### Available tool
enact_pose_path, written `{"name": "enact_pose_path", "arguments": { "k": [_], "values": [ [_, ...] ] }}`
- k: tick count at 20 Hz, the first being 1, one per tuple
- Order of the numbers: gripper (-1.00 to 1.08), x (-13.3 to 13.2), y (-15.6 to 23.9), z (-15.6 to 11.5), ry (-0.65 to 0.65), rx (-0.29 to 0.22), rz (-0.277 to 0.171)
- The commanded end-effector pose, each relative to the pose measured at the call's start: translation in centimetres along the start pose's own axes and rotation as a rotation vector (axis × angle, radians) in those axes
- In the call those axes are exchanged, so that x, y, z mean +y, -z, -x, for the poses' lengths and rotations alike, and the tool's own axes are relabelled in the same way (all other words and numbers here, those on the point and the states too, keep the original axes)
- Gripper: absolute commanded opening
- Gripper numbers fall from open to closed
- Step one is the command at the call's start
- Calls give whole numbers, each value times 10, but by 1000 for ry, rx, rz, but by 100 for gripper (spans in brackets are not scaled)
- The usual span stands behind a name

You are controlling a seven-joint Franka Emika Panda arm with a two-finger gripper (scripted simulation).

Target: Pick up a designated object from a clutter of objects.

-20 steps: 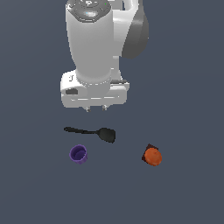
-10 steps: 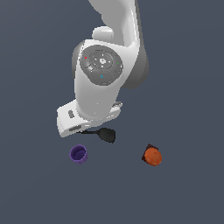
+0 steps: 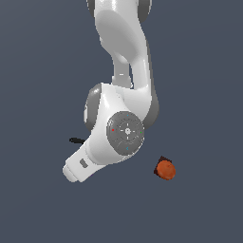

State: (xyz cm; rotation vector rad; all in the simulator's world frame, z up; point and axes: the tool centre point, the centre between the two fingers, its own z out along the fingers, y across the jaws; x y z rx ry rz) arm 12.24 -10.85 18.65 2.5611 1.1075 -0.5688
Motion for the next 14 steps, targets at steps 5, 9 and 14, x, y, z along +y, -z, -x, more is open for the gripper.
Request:
{"name": "enact_pose_path", "arguments": {
  "k": [5, 9, 14],
  "values": [
    [28, 22, -34, -21, 207, -126, 51],
    [28, 32, -54, -32, 321, -202, 73],
    [28, 40, -73, -41, 427, -275, 88]
  ]
}}
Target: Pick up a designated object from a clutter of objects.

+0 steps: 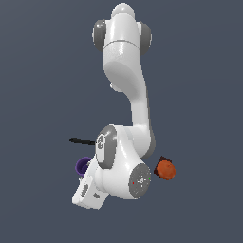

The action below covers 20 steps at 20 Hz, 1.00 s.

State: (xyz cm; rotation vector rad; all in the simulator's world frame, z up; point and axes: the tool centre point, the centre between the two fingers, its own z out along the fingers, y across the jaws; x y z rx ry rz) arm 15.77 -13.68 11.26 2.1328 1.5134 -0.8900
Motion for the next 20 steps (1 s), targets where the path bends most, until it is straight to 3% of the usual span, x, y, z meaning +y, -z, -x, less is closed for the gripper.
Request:
{"name": "enact_pose_path", "arguments": {
  "k": [1, 8, 20],
  "values": [
    [28, 5, -7, -4, 47, -33, 6],
    [28, 10, -18, -11, 118, -82, 13],
    [28, 11, -43, -10, 124, -86, 12]
  ]
}}
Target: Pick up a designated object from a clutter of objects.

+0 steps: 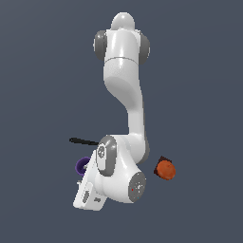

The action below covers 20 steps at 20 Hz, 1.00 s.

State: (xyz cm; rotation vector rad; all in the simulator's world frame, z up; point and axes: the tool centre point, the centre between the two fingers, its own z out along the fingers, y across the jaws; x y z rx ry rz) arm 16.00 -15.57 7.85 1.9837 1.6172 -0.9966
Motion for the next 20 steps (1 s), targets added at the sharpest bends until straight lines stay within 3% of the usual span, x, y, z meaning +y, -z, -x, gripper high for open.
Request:
{"name": "enact_pose_path", "arguments": {
  "k": [1, 4, 5, 20],
  "values": [
    [28, 0, -10, 0, 2, -1, -1],
    [28, 0, -13, 0, 2, -1, -1],
    [-100, 0, -13, 0, 2, -1, -1],
    [-100, 0, -6, 4, -13, 3, 9]
  ]
}}
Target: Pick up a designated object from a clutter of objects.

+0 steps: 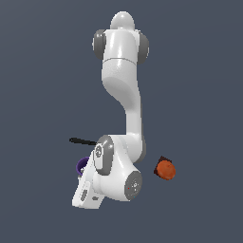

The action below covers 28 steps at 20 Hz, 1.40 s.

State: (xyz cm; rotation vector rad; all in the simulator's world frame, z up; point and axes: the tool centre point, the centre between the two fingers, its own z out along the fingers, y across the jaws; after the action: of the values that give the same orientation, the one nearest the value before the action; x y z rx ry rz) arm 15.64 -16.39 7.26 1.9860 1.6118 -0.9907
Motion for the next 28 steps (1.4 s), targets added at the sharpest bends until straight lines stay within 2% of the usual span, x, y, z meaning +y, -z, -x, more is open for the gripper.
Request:
{"name": "enact_pose_path", "arguments": {
  "k": [1, 8, 15, 28],
  "values": [
    [-100, 1, 8, 4, -14, 4, 11],
    [-100, 2, 46, 23, -89, 25, 63],
    [-100, -4, 108, 55, -213, 60, 150],
    [-100, -47, 230, 125, -474, 131, 332]
  ]
}}
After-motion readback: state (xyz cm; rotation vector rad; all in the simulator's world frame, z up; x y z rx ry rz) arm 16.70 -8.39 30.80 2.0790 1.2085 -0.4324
